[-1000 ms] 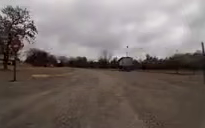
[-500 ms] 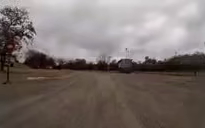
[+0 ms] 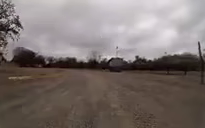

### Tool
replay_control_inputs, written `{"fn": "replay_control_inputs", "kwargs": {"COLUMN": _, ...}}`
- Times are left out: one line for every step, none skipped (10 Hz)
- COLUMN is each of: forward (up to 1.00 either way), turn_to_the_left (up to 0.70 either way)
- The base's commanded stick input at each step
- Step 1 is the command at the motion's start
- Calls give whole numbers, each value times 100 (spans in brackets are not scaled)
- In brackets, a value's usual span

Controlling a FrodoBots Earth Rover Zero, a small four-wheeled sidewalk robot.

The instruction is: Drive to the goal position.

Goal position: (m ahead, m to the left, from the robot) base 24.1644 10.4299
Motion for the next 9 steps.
{"fn": "replay_control_inputs", "kwargs": {"forward": 70, "turn_to_the_left": -1}}
{"fn": "replay_control_inputs", "kwargs": {"forward": 70, "turn_to_the_left": -1}}
{"fn": "replay_control_inputs", "kwargs": {"forward": 70, "turn_to_the_left": -1}}
{"fn": "replay_control_inputs", "kwargs": {"forward": 70, "turn_to_the_left": -1}}
{"fn": "replay_control_inputs", "kwargs": {"forward": 70, "turn_to_the_left": -1}}
{"fn": "replay_control_inputs", "kwargs": {"forward": 70, "turn_to_the_left": -1}}
{"fn": "replay_control_inputs", "kwargs": {"forward": 70, "turn_to_the_left": -1}}
{"fn": "replay_control_inputs", "kwargs": {"forward": 70, "turn_to_the_left": -1}}
{"fn": "replay_control_inputs", "kwargs": {"forward": 70, "turn_to_the_left": -1}}
